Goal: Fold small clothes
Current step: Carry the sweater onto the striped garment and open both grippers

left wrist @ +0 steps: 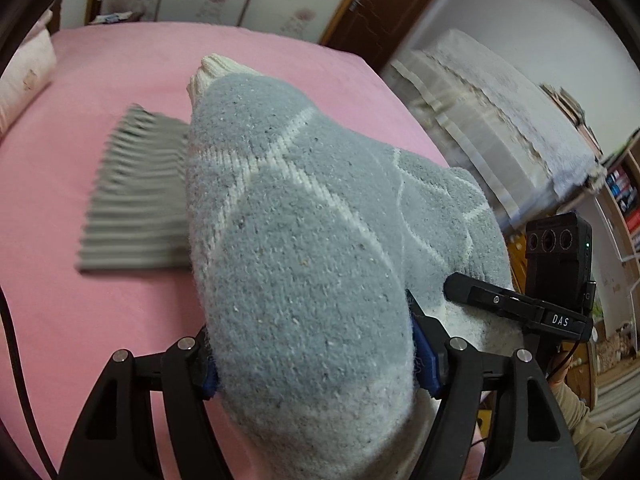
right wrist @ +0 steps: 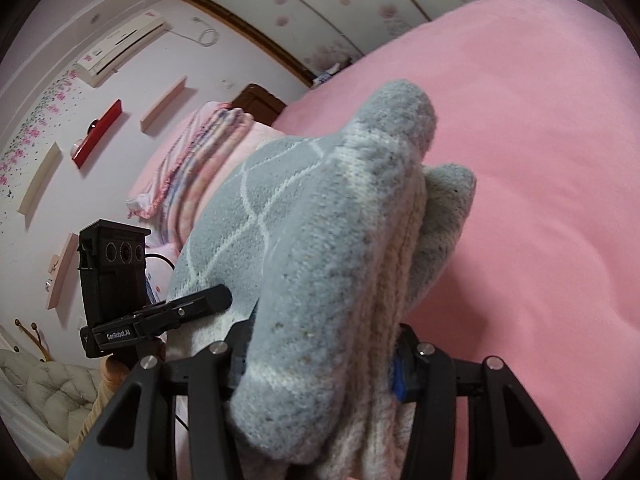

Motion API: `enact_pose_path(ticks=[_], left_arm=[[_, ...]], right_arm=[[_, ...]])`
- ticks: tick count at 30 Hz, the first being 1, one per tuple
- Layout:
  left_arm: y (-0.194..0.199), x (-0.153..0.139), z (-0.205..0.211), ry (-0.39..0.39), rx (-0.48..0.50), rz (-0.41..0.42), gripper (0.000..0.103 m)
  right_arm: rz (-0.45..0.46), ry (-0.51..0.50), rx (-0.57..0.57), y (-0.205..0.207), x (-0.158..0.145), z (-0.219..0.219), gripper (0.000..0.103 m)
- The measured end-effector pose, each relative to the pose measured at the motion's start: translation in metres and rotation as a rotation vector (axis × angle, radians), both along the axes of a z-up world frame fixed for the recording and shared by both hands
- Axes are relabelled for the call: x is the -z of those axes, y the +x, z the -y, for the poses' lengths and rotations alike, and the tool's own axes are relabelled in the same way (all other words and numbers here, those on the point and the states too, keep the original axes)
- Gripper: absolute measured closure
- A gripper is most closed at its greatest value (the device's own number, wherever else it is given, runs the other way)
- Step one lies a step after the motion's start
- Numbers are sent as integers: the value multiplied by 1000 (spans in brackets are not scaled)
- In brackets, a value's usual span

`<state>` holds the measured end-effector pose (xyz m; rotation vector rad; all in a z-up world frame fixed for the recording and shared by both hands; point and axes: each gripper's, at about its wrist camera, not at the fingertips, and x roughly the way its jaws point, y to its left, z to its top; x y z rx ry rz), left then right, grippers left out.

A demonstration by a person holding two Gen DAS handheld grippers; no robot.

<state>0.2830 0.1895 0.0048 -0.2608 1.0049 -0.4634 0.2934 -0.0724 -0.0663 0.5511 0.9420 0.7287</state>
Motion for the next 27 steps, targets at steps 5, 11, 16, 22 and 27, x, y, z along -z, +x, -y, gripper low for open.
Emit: enact_pose_path(ticks=[5,11,16,22,27], left_arm=[[75,-6,-73,-12,-24,42,30],[168,28,-139,-22,-56,35,30],[220,75,-169,-19,-55,10,30],[245,141,-180,-32,-33,-61,29],[244,176,-188,-91,-27,-78,24]], right_arm=[[40,12,5,71,-9,-77,54],[29,35,55,159,15,-144,54],[-14,47,91,205,61,-172,54],[-84,35,114,226,114,-185,54],[-95,18,107,220,140,-191,54]])
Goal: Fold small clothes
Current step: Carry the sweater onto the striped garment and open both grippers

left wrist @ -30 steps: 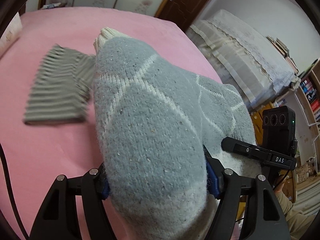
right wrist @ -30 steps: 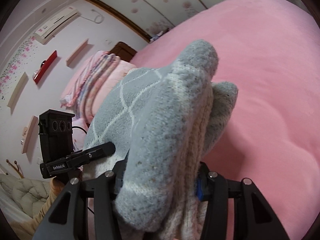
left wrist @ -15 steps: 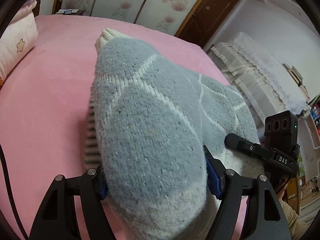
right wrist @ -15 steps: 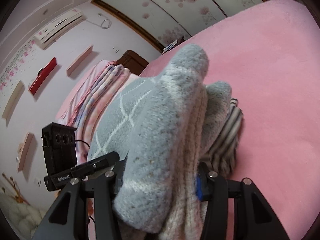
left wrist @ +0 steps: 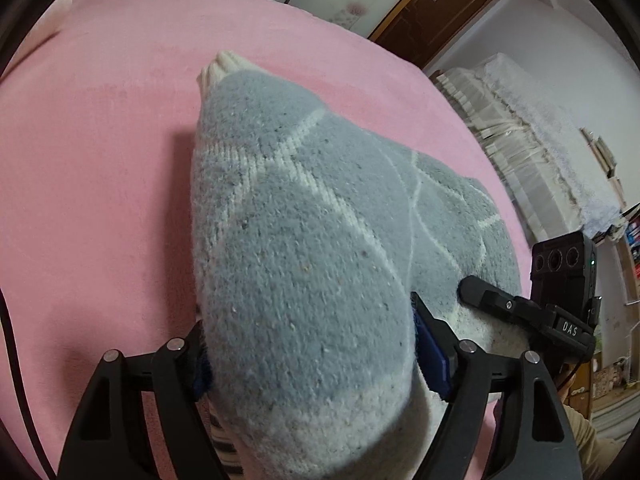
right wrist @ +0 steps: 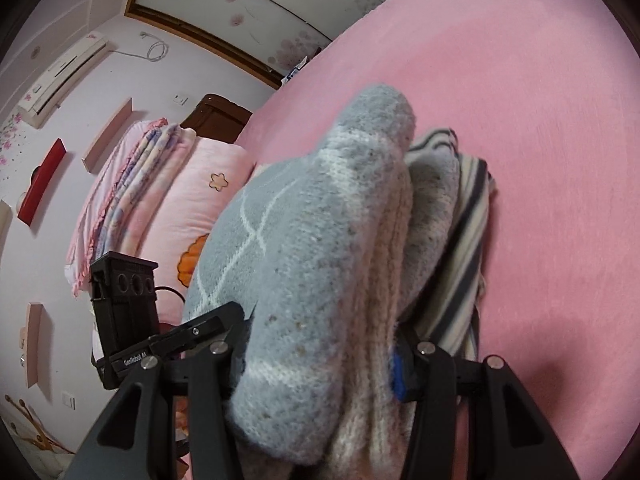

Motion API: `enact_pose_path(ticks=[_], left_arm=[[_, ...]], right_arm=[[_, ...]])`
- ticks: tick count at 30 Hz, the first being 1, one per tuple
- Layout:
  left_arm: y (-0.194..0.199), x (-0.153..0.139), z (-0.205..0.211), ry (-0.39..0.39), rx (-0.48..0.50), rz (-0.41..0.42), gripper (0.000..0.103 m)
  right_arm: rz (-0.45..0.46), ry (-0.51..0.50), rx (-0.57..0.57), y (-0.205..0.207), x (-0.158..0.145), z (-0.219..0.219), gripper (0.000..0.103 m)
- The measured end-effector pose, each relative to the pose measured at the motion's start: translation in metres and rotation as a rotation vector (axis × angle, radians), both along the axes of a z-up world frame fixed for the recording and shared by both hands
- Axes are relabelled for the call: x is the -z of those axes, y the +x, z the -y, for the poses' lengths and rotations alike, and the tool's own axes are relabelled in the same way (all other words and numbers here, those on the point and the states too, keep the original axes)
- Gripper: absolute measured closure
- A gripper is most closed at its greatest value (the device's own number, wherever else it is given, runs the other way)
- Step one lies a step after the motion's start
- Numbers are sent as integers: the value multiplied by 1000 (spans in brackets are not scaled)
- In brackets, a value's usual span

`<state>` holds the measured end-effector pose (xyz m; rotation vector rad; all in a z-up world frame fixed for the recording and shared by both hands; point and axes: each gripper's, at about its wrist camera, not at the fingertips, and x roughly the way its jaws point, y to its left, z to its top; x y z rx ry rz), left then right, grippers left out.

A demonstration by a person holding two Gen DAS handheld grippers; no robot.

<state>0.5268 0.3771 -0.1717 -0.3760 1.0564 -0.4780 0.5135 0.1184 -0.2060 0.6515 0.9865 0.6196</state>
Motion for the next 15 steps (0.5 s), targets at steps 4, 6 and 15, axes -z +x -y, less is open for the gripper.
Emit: enact_pose_path(ticks=[4,6,15], left_arm=[[3,7,-4,-10,9,12,22],[4,12,-2,-6,4,11,17],[-1,12,10,54,-34,12,0]], right_arm=[[39,-24,-21,-5,-7,-5,54],[32,-15,-19,-5,-2,-2,54],[93,-112,1,-11,14,5,27]])
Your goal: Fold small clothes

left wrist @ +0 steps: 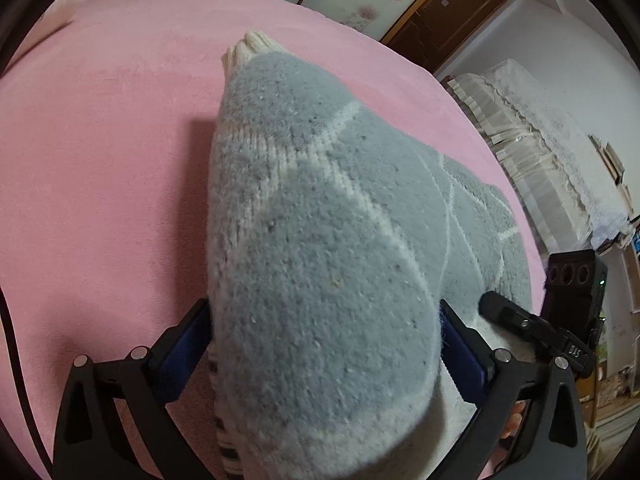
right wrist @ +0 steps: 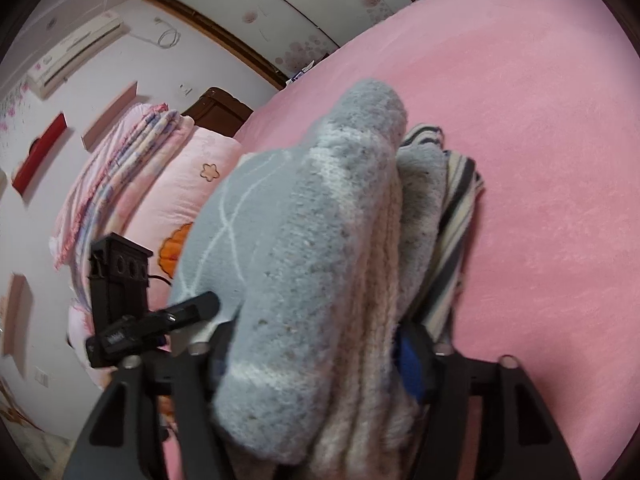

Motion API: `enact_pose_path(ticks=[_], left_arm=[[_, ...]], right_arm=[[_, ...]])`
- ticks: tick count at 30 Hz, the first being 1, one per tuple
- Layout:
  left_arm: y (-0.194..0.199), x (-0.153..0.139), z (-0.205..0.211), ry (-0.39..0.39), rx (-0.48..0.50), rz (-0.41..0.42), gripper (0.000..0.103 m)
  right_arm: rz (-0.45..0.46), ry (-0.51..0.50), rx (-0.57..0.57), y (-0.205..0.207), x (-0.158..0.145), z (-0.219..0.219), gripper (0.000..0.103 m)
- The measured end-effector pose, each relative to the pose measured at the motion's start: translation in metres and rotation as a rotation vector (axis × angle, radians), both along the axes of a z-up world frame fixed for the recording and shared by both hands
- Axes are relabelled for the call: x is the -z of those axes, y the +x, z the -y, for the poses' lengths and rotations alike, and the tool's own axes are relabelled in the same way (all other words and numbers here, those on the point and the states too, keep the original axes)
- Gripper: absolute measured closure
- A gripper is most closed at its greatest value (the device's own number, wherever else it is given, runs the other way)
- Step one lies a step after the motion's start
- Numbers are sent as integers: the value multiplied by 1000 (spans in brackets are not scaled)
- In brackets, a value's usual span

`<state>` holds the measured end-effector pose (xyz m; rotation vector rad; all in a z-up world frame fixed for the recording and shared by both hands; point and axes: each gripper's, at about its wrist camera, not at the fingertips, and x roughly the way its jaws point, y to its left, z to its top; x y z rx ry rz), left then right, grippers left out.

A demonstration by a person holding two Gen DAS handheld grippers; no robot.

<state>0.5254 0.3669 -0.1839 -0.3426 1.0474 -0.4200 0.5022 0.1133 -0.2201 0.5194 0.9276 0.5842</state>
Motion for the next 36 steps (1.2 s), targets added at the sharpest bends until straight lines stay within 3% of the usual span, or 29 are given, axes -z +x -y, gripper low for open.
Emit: enact_pose_path(ticks=[5,8,10,15,22,36], left_arm=[[-14,-36,9,176,-37,89,0],[-26,-62,17,302,-112,158,0],[-35,-79,25,346,-168,186,0],[-65,-110,51,379,-228,237,0],[-124,-135,88,421,-215,228,0],[-249,-193,175,314,-280,261,0]], right_arm=[[49,-110,-24,-9,-24,0,24],[98,-165,-17,-22,-42,7,24],[105,-198,-9,-32,-51,14,24],[117,-279,25,-57,-72,32,24],[123,-310,61,-102,-110,62,24],[207,-392,115,-218,-180,130,24]])
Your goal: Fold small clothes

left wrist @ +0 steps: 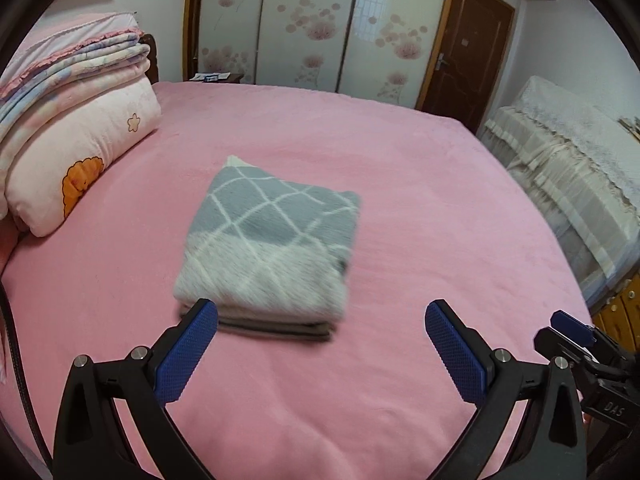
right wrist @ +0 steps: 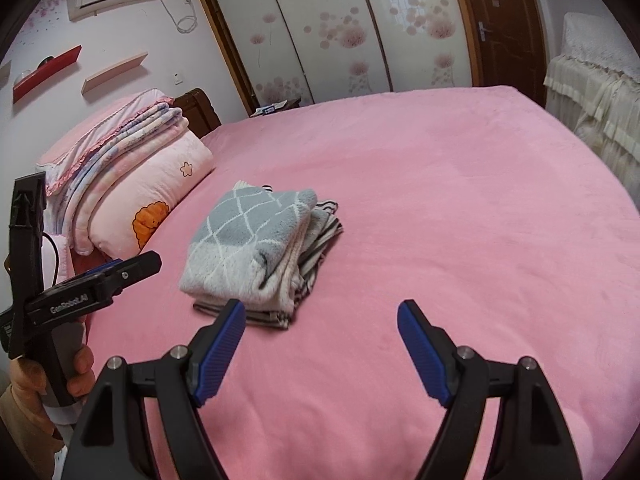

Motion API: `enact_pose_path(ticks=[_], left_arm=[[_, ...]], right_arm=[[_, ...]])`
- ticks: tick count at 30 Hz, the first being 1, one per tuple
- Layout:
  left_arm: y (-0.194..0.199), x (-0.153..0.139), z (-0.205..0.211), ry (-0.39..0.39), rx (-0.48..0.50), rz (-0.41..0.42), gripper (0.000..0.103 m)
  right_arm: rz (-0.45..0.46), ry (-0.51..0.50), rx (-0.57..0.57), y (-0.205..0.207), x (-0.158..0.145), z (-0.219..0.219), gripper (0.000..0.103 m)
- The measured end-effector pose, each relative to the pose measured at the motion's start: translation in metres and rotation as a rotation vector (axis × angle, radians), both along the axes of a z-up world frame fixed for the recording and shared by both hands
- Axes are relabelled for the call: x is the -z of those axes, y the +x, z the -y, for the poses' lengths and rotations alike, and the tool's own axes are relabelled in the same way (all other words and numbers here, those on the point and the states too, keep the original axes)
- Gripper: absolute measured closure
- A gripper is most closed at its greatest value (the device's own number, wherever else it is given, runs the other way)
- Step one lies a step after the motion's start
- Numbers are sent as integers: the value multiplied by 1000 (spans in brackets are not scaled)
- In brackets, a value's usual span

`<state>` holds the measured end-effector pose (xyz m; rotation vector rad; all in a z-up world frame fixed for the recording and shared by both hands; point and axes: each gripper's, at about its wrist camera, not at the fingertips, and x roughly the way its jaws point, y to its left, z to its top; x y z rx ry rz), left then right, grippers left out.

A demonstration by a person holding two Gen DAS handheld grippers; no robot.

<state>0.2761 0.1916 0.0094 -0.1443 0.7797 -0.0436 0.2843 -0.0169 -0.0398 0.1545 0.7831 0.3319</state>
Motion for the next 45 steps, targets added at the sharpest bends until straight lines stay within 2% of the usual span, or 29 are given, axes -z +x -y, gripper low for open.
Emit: enact_pose_path(ticks=[5,18,25,30,39,45], left_arm=[[-46,-13,31,16,10,33,0],[-146,-31,91,-15,25,57,0],[-199,-38,112,16,-31,92,0],[-224,-34,126,28,-42,89,0],[-246,-26,146,70,-35,66,0],[-250,-29,153,95,-41,85,0]], right_arm=[[20,-24,28,-42,-12,26,24],[43,-59,103,-135,-24,71,24],[45,-62,132,-182,-29,87,24],[18,-30,139,-205,-29,98,24],[31,-82,160,-233,-29,96,24],[57,-133,161,-242,-30,90,24]])
